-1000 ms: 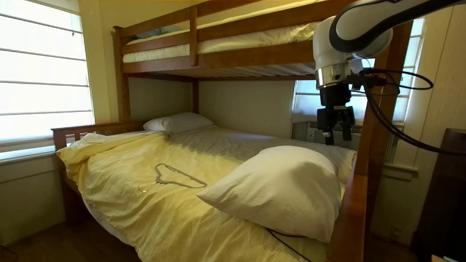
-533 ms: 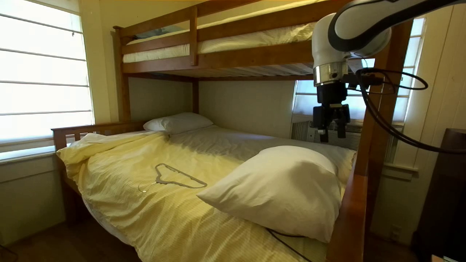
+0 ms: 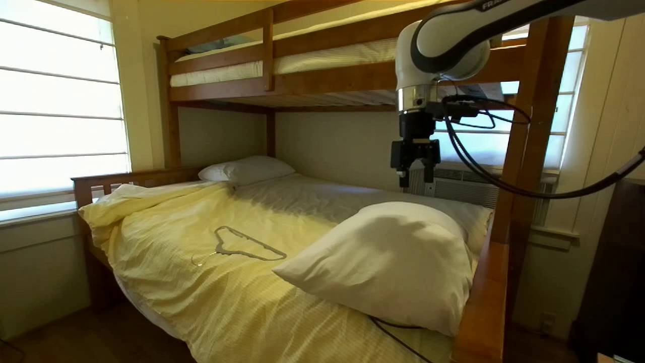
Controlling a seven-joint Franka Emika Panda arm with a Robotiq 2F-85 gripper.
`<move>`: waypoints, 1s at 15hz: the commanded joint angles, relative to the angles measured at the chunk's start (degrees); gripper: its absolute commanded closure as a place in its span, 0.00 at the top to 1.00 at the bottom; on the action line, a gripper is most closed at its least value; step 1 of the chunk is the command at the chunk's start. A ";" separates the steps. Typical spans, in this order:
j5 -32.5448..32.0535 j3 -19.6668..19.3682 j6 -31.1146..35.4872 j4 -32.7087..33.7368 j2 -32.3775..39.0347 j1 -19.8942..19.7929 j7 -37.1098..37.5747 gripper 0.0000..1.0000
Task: Flip the pillow over
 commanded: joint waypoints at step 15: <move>-3.16 -0.42 15.92 0.81 13.59 1.55 0.83 1.00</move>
